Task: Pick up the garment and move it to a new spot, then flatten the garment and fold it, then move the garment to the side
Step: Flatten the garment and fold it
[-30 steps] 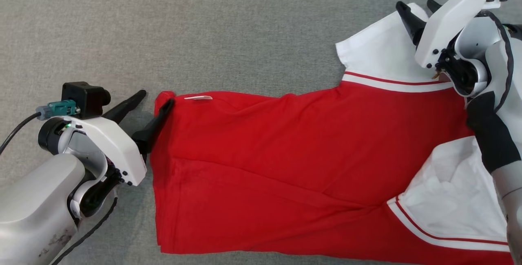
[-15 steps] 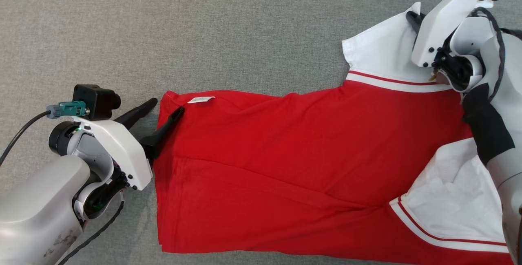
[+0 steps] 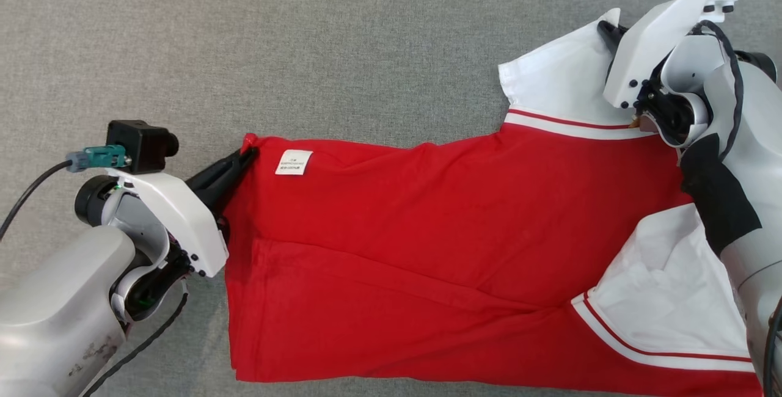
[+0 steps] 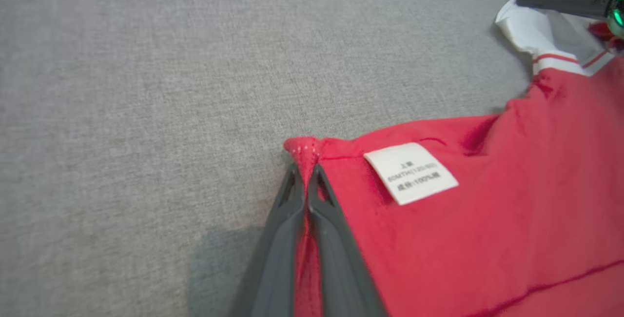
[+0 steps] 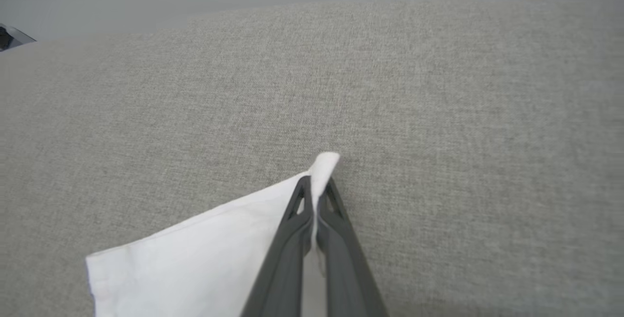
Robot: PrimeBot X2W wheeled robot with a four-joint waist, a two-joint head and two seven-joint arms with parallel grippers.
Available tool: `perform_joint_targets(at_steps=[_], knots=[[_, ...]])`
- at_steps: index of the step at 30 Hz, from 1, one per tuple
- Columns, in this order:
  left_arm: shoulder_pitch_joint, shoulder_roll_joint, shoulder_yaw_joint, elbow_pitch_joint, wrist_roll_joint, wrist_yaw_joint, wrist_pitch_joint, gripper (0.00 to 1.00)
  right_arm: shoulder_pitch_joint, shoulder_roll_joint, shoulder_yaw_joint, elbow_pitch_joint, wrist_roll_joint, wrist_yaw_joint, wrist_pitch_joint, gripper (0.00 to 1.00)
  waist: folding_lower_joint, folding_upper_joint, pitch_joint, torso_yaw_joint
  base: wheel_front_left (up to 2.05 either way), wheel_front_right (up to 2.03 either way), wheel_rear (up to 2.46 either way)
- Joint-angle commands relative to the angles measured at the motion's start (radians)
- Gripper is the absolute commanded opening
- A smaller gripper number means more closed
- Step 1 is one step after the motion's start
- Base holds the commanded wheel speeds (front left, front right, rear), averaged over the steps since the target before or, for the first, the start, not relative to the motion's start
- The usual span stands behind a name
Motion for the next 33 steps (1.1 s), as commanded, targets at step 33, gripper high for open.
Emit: perform_joint_targets(at_steps=[33], knots=[[0.143, 0.058, 0.01, 0.049, -0.084, 0.023, -0.02, 0.0, 0.208, -0.11, 0.228, -0.173, 0.257, 0.0, -0.139, 0.0, 0.0, 0.0, -0.251, -0.095, 0.0, 0.0, 0.0]])
